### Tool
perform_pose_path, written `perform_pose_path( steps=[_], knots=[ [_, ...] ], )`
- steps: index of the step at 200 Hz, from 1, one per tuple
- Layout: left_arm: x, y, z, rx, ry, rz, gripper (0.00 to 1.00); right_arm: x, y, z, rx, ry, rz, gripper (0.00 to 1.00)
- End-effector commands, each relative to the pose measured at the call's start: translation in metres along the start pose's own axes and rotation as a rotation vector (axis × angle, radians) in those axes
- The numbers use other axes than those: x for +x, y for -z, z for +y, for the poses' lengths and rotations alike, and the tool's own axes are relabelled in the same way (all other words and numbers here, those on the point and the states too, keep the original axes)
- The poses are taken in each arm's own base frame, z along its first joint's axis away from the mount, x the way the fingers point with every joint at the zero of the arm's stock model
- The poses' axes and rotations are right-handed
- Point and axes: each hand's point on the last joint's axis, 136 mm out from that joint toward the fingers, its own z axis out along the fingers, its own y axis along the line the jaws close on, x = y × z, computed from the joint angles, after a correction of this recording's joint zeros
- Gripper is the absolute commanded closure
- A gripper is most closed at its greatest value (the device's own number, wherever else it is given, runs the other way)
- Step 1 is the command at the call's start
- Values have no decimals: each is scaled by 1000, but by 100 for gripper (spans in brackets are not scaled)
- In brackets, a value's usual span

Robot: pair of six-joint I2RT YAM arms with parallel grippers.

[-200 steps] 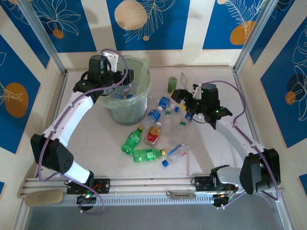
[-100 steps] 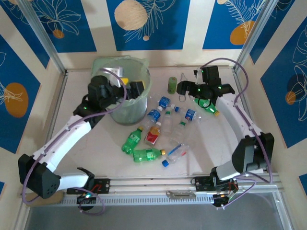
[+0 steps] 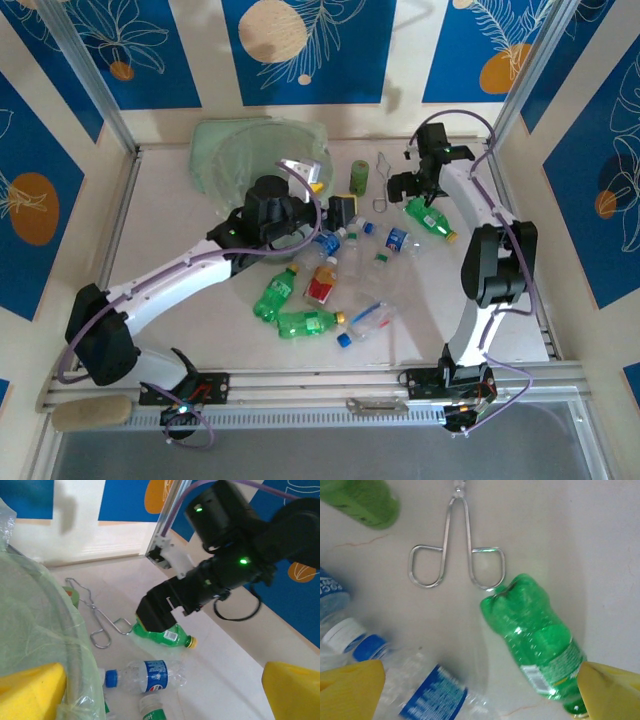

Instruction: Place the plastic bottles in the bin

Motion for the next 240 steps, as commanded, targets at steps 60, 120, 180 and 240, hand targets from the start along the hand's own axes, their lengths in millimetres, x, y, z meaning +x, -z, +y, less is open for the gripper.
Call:
perform_pose_path(
  steps=[60, 120, 180, 240],
  knots=[
    [14, 22, 51, -261, -144, 92, 0, 5, -22, -30, -13, 19, 70, 0],
    [-30, 63, 63, -363, -214, 17, 0, 17, -52, -32, -52, 45, 133, 0],
    [-54, 79, 44, -301, -204, -43, 0, 31, -78, -29, -66, 67, 184, 0],
    [-54, 79, 40, -274, -183, -47, 0, 45, -108, -41, 26, 139, 251, 3]
  ],
)
